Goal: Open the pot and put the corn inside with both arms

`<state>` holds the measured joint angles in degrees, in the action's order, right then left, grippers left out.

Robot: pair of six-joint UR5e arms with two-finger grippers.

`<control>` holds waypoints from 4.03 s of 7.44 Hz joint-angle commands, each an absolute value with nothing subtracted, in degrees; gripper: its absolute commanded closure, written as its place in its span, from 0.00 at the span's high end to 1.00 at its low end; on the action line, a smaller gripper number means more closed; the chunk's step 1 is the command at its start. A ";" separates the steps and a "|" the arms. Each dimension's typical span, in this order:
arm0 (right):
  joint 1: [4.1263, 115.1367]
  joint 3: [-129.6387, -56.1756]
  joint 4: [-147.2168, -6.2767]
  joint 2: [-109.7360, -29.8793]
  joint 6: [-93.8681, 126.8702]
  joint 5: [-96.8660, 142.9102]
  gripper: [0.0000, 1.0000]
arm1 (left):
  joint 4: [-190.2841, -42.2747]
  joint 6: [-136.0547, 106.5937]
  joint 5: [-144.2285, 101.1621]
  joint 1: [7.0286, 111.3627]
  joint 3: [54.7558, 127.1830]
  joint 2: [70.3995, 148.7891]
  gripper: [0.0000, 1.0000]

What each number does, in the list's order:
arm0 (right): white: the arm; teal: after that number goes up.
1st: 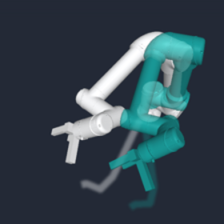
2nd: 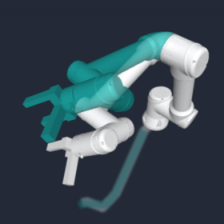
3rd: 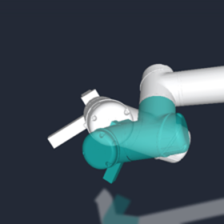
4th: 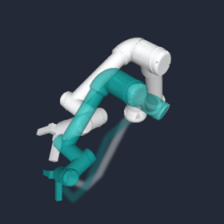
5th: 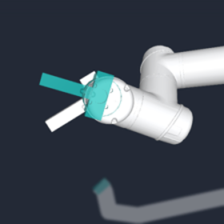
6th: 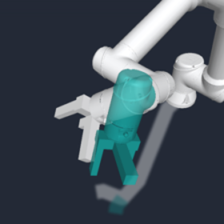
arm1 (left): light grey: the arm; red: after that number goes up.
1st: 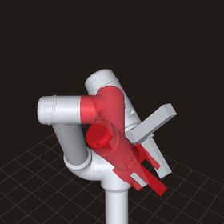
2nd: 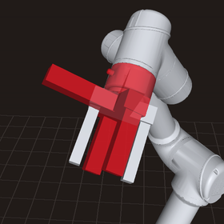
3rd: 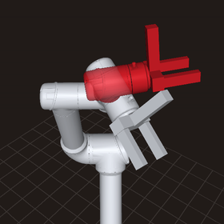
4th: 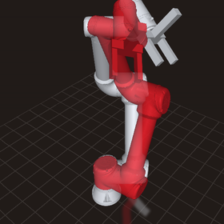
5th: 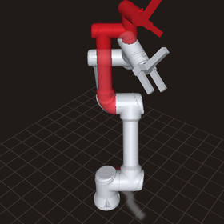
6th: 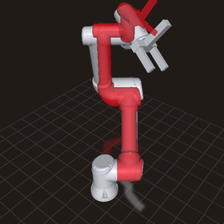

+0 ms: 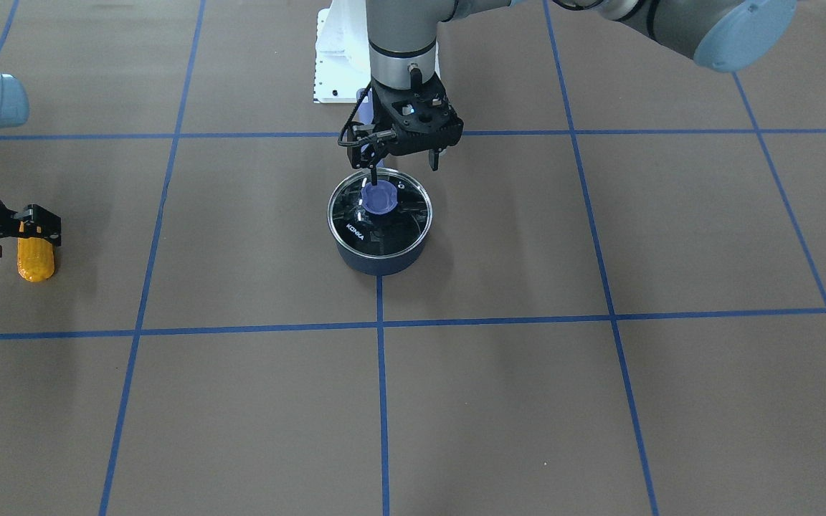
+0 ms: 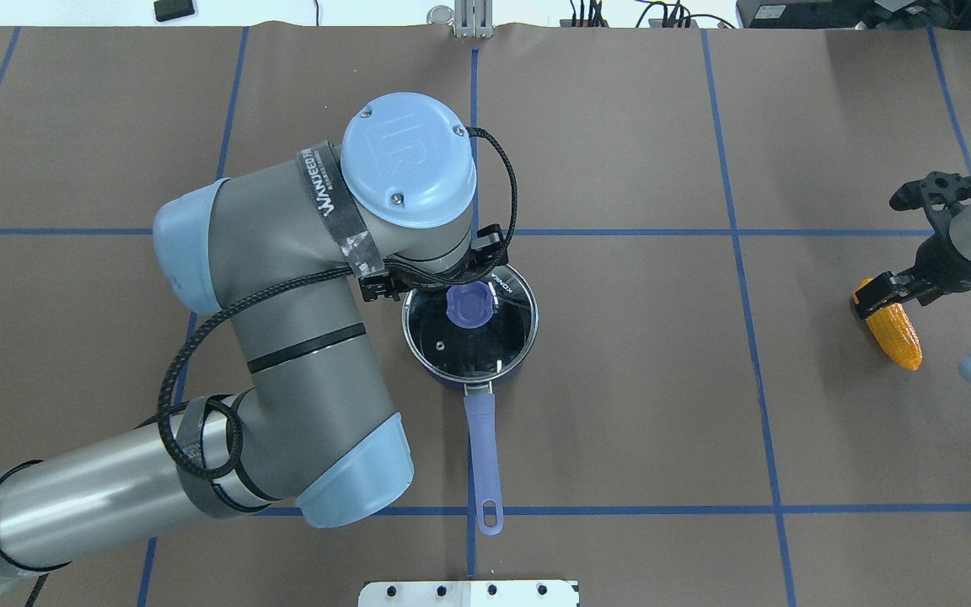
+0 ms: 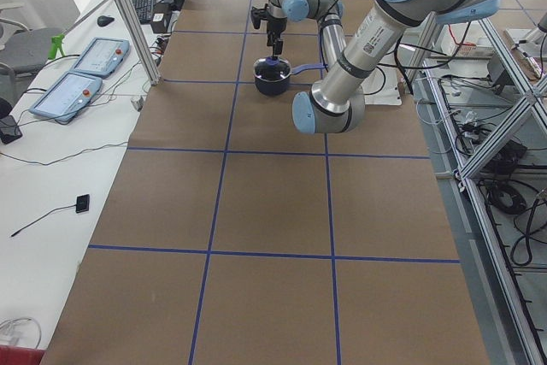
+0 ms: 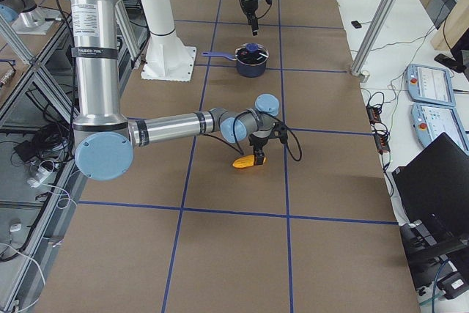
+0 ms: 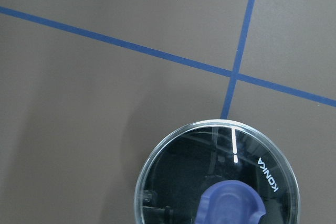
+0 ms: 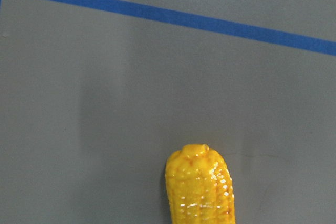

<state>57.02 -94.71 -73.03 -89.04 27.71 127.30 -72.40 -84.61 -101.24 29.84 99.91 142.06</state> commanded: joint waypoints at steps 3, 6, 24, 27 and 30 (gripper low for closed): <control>56.87 -94.39 -73.04 -89.12 27.51 127.00 1.00 | -80.07 -81.41 -101.42 29.79 89.13 145.19 0.98; 56.87 -94.31 -73.04 -89.12 27.51 127.18 1.00 | -80.07 -74.73 -101.78 29.79 89.29 144.23 0.98; 56.51 -91.23 -72.42 -88.15 27.42 126.91 0.72 | -75.59 -72.69 -106.35 28.21 94.48 144.14 0.44; 56.51 -91.32 -72.42 -88.07 27.68 126.91 0.12 | -74.98 -71.72 -107.57 29.78 94.92 144.05 0.44; 56.69 -93.42 -72.42 -87.54 27.77 127.88 0.00 | -73.92 -65.08 -108.37 32.59 102.45 136.88 0.44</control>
